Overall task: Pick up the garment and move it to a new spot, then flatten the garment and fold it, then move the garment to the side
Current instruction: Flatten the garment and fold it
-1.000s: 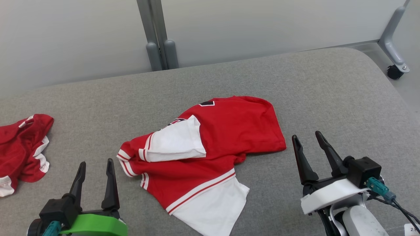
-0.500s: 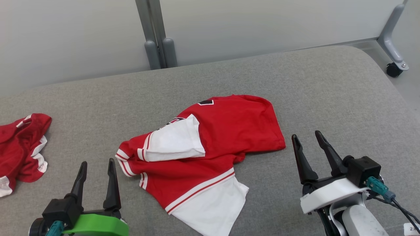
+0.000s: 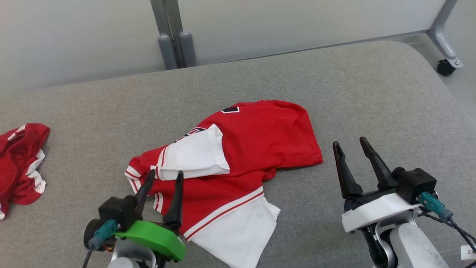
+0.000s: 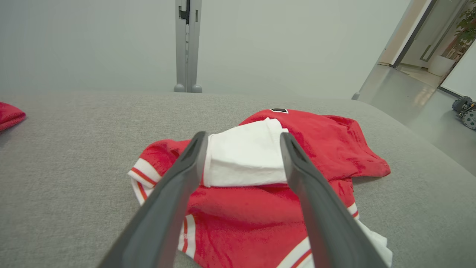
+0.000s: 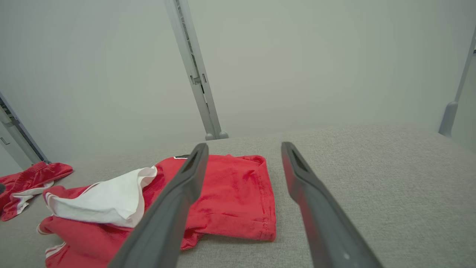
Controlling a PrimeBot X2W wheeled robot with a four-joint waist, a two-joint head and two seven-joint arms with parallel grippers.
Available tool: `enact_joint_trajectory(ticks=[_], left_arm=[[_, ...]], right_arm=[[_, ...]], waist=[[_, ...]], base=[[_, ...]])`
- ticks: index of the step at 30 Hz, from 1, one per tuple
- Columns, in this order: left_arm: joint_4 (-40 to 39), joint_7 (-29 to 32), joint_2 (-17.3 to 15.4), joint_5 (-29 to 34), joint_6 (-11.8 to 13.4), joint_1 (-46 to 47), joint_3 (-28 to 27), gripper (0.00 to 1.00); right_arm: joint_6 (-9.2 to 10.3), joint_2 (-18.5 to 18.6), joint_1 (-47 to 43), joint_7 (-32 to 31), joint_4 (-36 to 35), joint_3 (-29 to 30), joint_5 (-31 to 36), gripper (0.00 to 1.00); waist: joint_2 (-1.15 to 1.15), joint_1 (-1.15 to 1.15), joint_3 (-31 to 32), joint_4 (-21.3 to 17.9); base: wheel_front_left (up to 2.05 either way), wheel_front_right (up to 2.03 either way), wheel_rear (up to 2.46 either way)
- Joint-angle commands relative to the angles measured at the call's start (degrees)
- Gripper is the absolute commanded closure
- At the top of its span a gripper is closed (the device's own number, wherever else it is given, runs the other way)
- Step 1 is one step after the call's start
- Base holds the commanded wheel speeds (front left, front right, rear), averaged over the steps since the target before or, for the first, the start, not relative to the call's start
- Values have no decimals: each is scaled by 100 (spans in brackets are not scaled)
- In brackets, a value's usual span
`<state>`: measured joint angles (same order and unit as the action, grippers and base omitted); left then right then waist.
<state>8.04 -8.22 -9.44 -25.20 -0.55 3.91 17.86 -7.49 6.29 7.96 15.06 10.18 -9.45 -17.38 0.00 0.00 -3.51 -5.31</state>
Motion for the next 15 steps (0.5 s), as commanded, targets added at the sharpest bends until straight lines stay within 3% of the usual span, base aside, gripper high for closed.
enact_joint_trajectory(ticks=[1, 15], left_arm=[[55, 108, 32, 41, -39, 167, 77, 0], [1090, 1907, -431, 1019, -395, 1709, 1209, 0]], right_arm=[[0, 18, 73, 17, -27, 29, 40, 0], [0, -151, 371, 16, -138, 67, 28, 0]], waist=[[0, 0, -116, -83], [0, 0, -732, -601]], base=[[0, 0, 0], [0, 0, 0]])
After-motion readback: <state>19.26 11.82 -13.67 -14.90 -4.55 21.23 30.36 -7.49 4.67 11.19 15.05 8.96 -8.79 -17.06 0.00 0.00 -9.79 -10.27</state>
